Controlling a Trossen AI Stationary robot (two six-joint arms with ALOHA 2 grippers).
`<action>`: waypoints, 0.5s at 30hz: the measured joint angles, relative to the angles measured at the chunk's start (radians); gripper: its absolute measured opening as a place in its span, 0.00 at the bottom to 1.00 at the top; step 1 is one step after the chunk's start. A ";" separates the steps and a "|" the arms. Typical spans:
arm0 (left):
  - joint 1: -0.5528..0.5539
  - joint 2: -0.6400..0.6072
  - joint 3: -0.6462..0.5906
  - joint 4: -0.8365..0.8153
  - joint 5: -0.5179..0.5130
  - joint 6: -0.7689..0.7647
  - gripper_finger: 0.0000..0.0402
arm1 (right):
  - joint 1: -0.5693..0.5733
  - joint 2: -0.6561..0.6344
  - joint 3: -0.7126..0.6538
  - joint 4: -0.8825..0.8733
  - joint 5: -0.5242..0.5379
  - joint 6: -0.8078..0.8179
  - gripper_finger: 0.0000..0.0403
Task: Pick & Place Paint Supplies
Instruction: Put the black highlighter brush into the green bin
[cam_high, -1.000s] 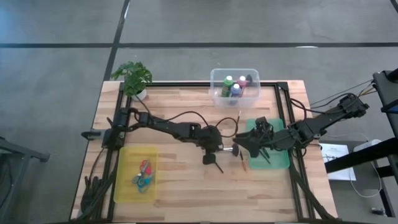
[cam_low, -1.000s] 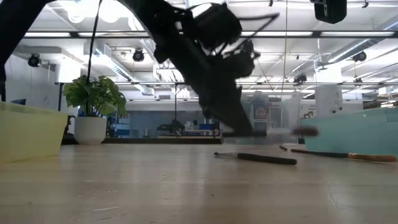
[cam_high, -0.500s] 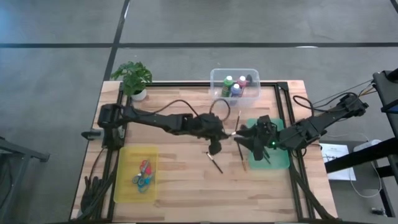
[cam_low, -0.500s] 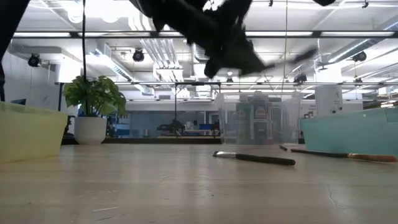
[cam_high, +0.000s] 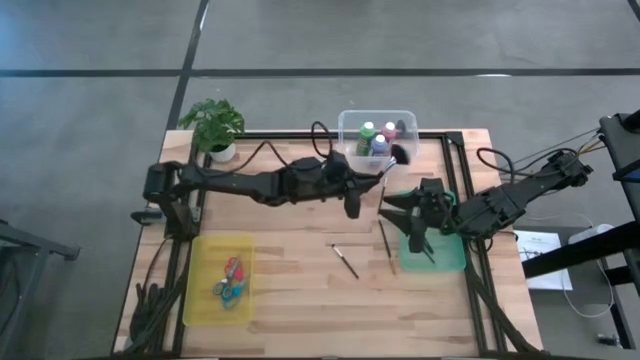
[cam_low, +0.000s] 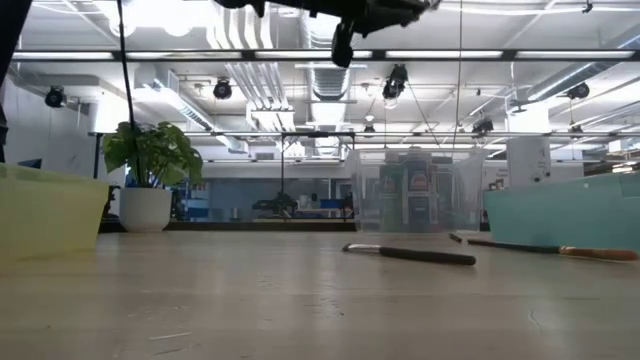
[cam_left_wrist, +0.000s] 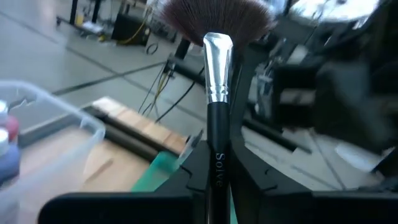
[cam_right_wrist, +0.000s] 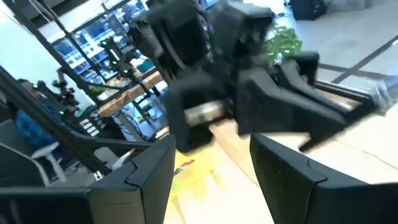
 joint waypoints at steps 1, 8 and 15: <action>0.001 -0.003 0.000 0.019 0.006 0.001 0.09 | 0.000 0.000 -0.003 -0.003 0.014 0.000 0.51; -0.028 -0.005 0.001 0.092 0.042 0.004 0.09 | 0.000 0.000 -0.006 -0.001 0.150 -0.016 0.51; -0.060 -0.005 0.001 0.107 0.059 0.007 0.09 | -0.003 0.000 -0.006 0.027 0.183 -0.065 0.51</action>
